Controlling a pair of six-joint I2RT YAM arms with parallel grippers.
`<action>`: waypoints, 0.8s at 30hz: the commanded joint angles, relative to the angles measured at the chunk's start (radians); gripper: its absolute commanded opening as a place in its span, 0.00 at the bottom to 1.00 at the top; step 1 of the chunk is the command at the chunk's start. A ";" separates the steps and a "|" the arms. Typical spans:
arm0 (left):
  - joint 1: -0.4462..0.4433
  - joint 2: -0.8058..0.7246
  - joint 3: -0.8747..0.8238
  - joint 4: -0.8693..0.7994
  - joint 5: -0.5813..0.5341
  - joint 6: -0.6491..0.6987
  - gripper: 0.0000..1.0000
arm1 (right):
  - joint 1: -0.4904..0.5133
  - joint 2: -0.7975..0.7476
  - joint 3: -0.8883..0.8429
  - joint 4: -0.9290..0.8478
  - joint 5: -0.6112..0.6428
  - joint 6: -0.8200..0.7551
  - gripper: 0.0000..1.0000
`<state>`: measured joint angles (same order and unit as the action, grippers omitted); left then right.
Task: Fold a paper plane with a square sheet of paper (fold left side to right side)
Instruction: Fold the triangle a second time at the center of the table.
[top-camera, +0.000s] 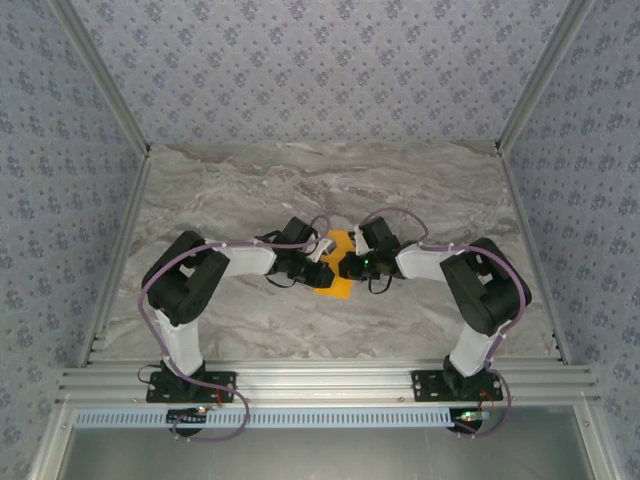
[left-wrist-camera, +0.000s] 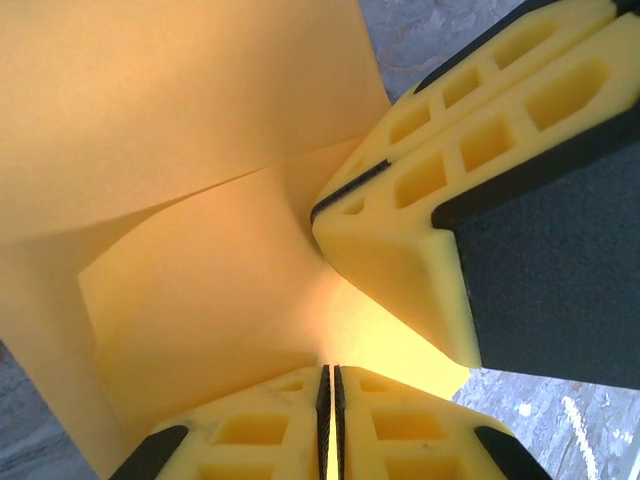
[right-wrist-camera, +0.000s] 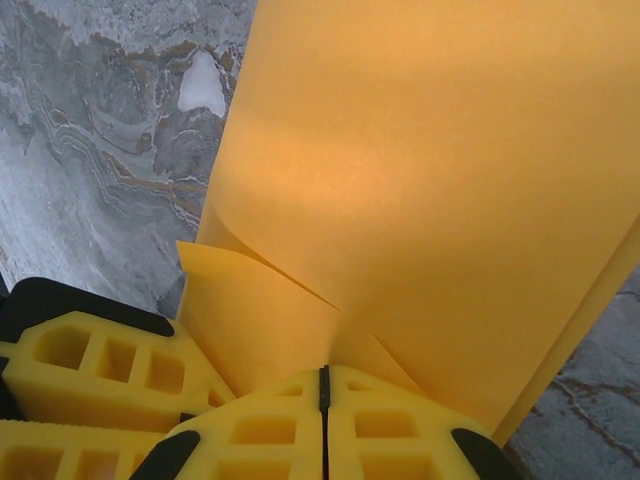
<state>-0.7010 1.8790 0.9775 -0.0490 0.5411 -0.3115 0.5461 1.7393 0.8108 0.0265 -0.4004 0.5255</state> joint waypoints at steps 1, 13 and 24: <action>0.017 -0.010 -0.058 -0.047 -0.023 0.014 0.12 | 0.001 0.031 0.005 -0.111 0.064 -0.026 0.05; 0.022 -0.079 -0.150 -0.049 -0.018 0.011 0.11 | -0.012 0.033 0.008 -0.133 0.063 -0.035 0.05; 0.027 -0.131 -0.212 -0.062 -0.032 0.012 0.10 | -0.019 0.030 0.010 -0.140 0.059 -0.038 0.05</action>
<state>-0.6819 1.7634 0.8101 0.0219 0.5354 -0.3115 0.5465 1.7397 0.8238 -0.0135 -0.4076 0.5068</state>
